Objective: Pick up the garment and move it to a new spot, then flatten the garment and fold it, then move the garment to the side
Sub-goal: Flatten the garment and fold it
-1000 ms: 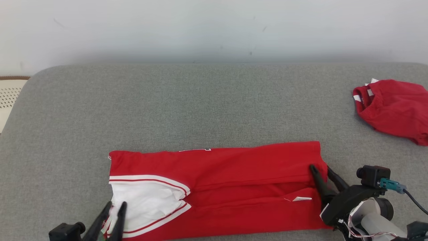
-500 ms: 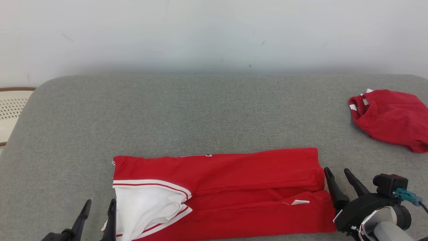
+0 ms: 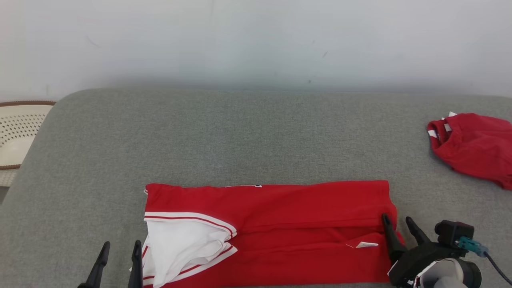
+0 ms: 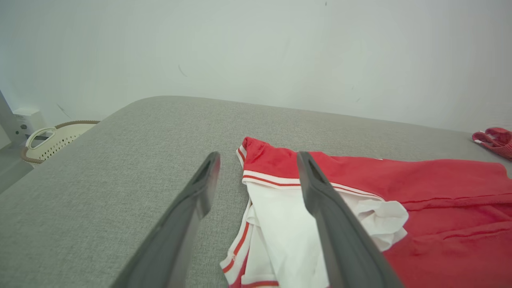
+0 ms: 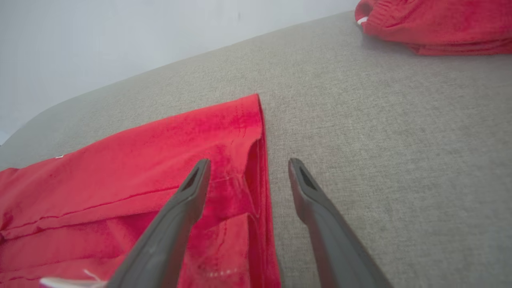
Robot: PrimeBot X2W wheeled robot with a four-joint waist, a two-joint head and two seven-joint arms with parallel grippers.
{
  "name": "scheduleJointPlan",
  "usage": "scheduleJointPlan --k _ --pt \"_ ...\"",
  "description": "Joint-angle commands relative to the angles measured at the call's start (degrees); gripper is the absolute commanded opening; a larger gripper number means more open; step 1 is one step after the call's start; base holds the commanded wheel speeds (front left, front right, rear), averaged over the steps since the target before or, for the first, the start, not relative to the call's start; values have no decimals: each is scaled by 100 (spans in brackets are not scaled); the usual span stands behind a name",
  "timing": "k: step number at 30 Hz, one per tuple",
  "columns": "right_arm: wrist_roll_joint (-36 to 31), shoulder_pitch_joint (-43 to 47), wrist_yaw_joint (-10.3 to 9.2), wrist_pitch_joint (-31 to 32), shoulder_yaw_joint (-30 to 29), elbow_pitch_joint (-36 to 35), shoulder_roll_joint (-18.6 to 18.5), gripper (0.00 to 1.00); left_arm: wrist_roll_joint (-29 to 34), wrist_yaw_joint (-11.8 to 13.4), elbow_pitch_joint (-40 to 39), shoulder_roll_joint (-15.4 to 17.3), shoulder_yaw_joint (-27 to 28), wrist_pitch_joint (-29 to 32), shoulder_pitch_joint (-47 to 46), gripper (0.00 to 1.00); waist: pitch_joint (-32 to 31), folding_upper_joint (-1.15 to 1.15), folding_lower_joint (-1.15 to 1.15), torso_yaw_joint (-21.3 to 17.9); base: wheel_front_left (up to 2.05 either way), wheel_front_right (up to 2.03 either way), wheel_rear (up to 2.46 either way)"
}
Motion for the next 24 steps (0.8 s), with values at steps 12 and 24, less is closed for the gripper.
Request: scheduleJointPlan --k 12,24 --pt "-460 -243 -2 239 -274 987 392 100 231 -175 -14 -229 193 -23 73 100 59 0 0 170 0 0 0" --pt "-390 -386 0 99 -149 1130 482 0 378 -300 102 -382 328 -24 41 100 83 0 0 123 0 0 0"
